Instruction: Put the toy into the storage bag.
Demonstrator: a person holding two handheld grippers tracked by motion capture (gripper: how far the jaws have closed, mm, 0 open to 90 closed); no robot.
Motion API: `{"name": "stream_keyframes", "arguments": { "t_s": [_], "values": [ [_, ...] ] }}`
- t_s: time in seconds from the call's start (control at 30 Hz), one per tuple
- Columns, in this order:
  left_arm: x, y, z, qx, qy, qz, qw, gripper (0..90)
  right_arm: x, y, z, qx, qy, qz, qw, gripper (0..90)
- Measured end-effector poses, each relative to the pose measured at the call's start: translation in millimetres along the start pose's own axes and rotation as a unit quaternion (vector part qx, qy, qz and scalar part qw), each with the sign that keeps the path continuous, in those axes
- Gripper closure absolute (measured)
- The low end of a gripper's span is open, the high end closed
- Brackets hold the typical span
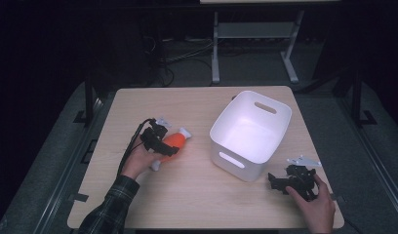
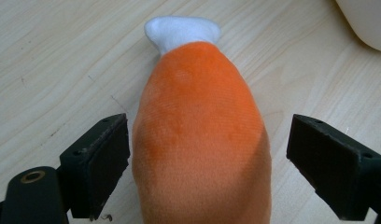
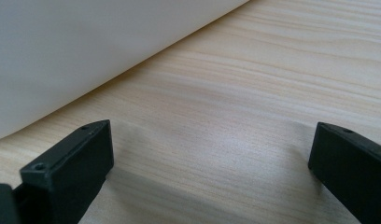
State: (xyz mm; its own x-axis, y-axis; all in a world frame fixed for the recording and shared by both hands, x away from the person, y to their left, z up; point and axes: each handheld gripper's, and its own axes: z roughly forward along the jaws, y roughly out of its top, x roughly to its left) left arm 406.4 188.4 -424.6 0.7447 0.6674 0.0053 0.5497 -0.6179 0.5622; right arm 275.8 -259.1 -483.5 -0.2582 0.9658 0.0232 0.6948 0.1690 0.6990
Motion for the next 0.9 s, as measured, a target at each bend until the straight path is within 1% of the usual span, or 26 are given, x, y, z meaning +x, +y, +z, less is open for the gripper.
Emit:
{"name": "stream_keyframes", "arguments": {
  "t_s": [0.13,0.27,0.47,0.67,0.9],
  "values": [
    [-0.9,0.3,2.4,0.001,0.003,-0.001,1.0,12.5,0.0,0.0,0.0,0.0,0.0,0.0,1.0,0.0],
    [-2.1,0.3,6.4,0.007,0.005,0.0,1.0,12.5,0.0,0.0,0.0,0.0,0.0,0.0,1.0,0.0],
    [-4.6,0.6,11.8,0.014,0.015,0.006,0.9998,12.5,0.0,0.0,0.0,0.0,0.0,0.0,1.0,0.0],
    [-2.9,-0.3,14.3,0.018,0.02,0.01,0.9996,12.5,0.0,0.0,0.0,0.0,0.0,0.0,1.0,0.0],
    [-1.2,-1.6,16.8,0.02,0.017,0.004,0.9996,12.5,0.0,-0.1,0.0,0.0,0.0,0.0,1.0,0.0]
  ]
}}
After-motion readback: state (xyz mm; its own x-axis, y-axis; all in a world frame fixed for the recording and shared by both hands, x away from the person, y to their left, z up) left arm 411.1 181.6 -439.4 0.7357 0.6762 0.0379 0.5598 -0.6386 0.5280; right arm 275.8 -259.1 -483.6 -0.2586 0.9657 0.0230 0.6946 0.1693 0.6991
